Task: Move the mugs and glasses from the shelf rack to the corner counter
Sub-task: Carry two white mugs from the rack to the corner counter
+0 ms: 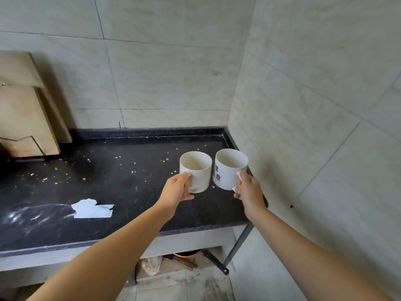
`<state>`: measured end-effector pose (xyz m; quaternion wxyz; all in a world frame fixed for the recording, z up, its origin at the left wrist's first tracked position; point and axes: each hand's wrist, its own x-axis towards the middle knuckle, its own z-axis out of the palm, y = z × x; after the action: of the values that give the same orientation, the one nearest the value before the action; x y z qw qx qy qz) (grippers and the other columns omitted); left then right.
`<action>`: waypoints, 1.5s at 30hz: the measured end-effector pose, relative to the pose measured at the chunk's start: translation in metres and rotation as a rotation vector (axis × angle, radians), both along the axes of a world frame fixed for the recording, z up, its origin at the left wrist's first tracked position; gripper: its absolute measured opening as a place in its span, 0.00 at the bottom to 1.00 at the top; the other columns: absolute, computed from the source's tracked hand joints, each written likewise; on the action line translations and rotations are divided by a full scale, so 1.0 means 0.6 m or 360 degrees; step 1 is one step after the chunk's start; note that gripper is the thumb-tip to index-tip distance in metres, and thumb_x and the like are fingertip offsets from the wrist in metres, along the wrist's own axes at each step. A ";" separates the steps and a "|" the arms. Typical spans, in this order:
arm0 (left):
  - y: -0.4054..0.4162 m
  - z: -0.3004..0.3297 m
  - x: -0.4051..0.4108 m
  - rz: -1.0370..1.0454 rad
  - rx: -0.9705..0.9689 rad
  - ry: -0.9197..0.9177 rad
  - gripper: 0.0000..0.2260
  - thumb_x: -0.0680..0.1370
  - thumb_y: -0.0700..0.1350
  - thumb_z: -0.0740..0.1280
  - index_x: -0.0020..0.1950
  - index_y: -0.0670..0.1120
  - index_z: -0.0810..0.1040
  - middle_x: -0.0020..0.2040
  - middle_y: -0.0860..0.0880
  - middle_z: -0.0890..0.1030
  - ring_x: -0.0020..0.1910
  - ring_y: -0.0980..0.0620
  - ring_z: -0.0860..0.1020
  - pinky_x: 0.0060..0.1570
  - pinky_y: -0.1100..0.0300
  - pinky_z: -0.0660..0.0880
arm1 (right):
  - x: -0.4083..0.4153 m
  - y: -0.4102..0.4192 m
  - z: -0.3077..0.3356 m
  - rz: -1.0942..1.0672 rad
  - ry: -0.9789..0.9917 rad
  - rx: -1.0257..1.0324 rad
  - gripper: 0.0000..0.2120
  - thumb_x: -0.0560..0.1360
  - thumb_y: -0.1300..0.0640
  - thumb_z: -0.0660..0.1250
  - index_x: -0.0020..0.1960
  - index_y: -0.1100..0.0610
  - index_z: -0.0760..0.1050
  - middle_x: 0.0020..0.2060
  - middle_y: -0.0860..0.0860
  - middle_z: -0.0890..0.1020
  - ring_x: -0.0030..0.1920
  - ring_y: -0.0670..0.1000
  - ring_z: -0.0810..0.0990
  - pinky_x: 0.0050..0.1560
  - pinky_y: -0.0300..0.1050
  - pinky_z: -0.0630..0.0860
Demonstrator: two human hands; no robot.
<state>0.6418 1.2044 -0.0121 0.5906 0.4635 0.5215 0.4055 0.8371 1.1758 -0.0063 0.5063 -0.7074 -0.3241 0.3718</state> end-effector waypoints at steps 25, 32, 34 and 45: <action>0.628 -0.189 0.145 0.0027 -0.0339 0.0058 0.15 0.80 0.46 0.56 0.51 0.35 0.75 0.35 0.50 0.71 0.33 0.55 0.72 0.42 0.58 0.79 | 0.087 0.623 -0.194 -0.0187 0.0028 -0.0182 0.15 0.80 0.50 0.52 0.36 0.48 0.67 0.33 0.46 0.70 0.34 0.47 0.70 0.31 0.39 0.69; 0.683 -0.248 0.186 0.0108 -0.0275 0.0089 0.14 0.79 0.49 0.57 0.34 0.53 0.74 0.32 0.54 0.70 0.33 0.56 0.74 0.45 0.54 0.80 | 0.093 0.686 -0.255 -0.0232 -0.0081 -0.0137 0.15 0.81 0.47 0.49 0.35 0.43 0.61 0.33 0.43 0.67 0.41 0.49 0.70 0.50 0.48 0.71; 0.693 -0.260 0.191 0.0120 -0.0280 0.0129 0.15 0.79 0.49 0.57 0.32 0.53 0.72 0.31 0.54 0.70 0.26 0.60 0.75 0.50 0.48 0.79 | 0.091 0.697 -0.267 -0.0262 -0.0090 -0.0112 0.16 0.81 0.47 0.50 0.35 0.44 0.62 0.33 0.43 0.68 0.42 0.50 0.71 0.49 0.48 0.71; 0.716 -0.297 0.198 0.0125 -0.0201 0.0115 0.19 0.79 0.49 0.57 0.28 0.54 0.72 0.30 0.56 0.71 0.28 0.65 0.76 0.49 0.49 0.79 | 0.096 0.724 -0.305 -0.0347 -0.0110 -0.0042 0.18 0.82 0.48 0.50 0.36 0.51 0.67 0.32 0.46 0.71 0.33 0.47 0.74 0.34 0.34 0.70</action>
<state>0.7607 1.6337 -0.1906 0.5830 0.4189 0.5848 0.3778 0.8949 1.6101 -0.1895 0.5229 -0.7575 -0.2575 0.2941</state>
